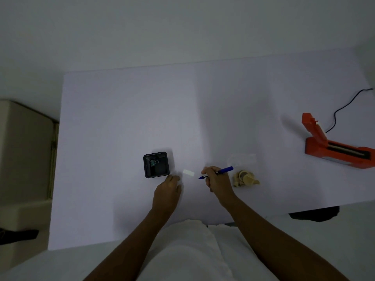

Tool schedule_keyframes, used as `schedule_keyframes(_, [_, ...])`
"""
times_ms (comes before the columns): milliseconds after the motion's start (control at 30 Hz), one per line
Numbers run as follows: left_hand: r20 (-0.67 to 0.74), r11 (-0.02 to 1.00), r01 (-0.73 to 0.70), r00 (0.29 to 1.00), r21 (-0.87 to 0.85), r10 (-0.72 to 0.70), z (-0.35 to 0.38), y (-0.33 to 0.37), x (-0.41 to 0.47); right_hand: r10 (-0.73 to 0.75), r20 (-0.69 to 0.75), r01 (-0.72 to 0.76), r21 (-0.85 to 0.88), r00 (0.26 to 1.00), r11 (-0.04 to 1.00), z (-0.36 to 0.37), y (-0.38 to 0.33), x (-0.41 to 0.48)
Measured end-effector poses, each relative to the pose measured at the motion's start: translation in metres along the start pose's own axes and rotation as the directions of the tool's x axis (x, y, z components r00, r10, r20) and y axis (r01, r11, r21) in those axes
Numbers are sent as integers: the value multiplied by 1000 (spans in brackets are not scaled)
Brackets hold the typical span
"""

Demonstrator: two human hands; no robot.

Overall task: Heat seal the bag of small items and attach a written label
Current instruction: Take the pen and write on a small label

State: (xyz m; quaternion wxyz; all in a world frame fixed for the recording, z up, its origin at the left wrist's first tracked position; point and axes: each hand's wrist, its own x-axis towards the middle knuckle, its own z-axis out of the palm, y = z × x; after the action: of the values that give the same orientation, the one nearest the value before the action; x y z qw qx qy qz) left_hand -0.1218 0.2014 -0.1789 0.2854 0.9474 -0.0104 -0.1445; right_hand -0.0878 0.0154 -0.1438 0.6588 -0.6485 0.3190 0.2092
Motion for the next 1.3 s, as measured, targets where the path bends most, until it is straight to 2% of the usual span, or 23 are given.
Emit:
schedule_keyframes(67, [10,990,-139,990,11,138,4,7,9,1,-8,-1,2,1000,1000,-2,-1,2])
schedule_keyframes(133, [36,977,-210,977,49,208,6,14,21,1,-15,-2,-8,1000,1000,-3,-2,3])
schedule_keyframes(367, [208,947,-240,958,212,196,14,13,55,-6,-26,5,-71,1000,997,-5,-2,13])
schedule_keyframes(567, [273,925,-249,947,286,170,13,16,59,2,-46,-6,-90,999,996,-4,5,24])
schedule_keyframes(767, [286,931,-251,942,264,173,11,23,62,-10,-53,5,-101,999,995,-4,11,29])
schedule_keyframes(967, [268,947,-222,951,231,157,11,23,62,-121,-20,119,-102,992,988,-4,13,27])
schedule_keyframes(1300, [172,987,-163,972,-13,162,8,39,62,-195,75,203,-117,978,972,0,18,33])
